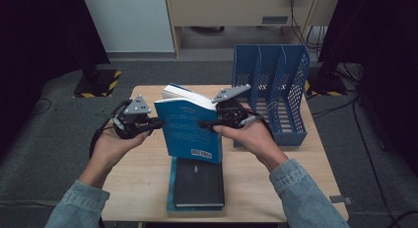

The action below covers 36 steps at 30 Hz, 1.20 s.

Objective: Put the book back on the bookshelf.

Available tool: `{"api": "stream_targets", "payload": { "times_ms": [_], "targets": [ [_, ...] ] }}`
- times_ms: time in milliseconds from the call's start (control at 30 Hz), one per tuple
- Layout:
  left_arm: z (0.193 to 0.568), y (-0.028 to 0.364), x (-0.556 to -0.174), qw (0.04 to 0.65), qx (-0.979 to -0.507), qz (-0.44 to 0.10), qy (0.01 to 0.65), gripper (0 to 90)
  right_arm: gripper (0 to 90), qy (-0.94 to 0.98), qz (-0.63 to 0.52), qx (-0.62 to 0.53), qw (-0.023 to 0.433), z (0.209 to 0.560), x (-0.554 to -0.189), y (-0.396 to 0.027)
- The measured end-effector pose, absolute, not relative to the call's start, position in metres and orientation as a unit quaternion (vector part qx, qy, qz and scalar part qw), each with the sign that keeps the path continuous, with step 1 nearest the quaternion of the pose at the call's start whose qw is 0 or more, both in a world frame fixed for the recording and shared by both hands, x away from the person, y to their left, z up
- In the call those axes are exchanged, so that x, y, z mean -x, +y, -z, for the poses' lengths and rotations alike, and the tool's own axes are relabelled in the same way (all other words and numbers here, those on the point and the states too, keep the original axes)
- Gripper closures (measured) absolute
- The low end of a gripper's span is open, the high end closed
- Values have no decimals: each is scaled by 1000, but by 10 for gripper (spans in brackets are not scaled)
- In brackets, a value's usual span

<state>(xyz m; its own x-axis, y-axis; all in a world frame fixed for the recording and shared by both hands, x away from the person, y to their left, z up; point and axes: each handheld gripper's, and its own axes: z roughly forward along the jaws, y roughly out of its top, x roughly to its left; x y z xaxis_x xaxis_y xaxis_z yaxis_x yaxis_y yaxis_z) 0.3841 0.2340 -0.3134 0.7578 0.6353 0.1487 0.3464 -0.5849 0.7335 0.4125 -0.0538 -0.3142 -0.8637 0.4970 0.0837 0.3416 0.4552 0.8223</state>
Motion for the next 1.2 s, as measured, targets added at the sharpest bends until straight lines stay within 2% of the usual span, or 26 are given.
{"api": "stream_targets", "payload": {
  "times_ms": [433,967,1200],
  "targets": [
    [317,242,-374,385,-861,-185,276,830,567,864,-448,-212,85,302,-400,-52],
    [317,241,-374,386,-861,-186,275,829,555,860,-457,-209,85,301,-402,-48],
    [320,242,-375,394,-853,-190,284,810,584,857,-461,-211,95,303,-402,-47]
  ]
}}
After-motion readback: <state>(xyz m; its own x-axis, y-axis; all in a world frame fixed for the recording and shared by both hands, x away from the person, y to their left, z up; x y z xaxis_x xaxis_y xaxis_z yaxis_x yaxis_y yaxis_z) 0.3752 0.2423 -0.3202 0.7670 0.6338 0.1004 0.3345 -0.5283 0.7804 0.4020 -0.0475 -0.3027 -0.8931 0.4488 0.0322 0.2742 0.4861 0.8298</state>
